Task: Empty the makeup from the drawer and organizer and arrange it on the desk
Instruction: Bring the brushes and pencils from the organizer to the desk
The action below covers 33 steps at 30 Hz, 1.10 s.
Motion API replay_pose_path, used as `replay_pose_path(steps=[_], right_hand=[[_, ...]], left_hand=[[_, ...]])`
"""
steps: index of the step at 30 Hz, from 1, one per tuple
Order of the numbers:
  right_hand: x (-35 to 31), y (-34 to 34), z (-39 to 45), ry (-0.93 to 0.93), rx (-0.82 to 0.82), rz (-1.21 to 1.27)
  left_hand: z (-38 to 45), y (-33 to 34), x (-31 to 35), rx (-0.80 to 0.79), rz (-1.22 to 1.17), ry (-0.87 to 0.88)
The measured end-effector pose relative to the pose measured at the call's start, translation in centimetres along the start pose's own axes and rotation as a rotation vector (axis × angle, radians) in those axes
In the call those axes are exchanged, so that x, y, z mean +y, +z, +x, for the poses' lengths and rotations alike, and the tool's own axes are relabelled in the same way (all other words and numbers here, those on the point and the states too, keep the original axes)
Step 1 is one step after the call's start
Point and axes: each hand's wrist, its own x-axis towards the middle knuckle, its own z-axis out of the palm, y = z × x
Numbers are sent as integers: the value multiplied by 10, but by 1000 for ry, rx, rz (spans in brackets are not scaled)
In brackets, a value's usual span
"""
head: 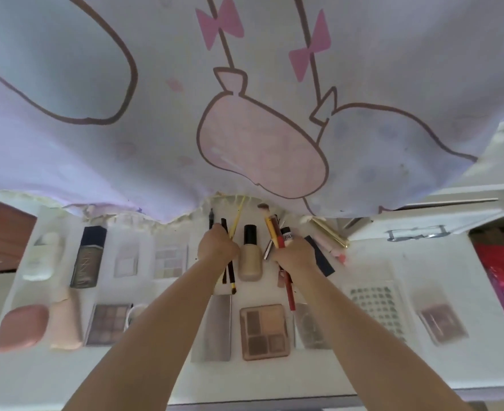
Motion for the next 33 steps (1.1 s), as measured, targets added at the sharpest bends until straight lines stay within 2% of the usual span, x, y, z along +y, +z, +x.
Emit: replay_pose_path(steps=[6,9,14,21,25,30,33], right_hand=[[1,10,-1,-17,131,-18],[0,11,-2,30,203,4],[6,8,-8,51,251,-84],[5,9,-11,71,215,34],[15,-4,-20,41,253,-19],[32,-22,-26,30,248,-90],[32,-24,-19,36,202,-59]], left_hand=[[8,6,0,-26,-36,85],[8,7,-5,-39,19,166],[11,11,-7,-20,119,199],[13,13,-9,9,227,254],[18,12,-7,-2,278,280],[11,2,-4,-59,191,301],[3,-1,11,-149,86,401]])
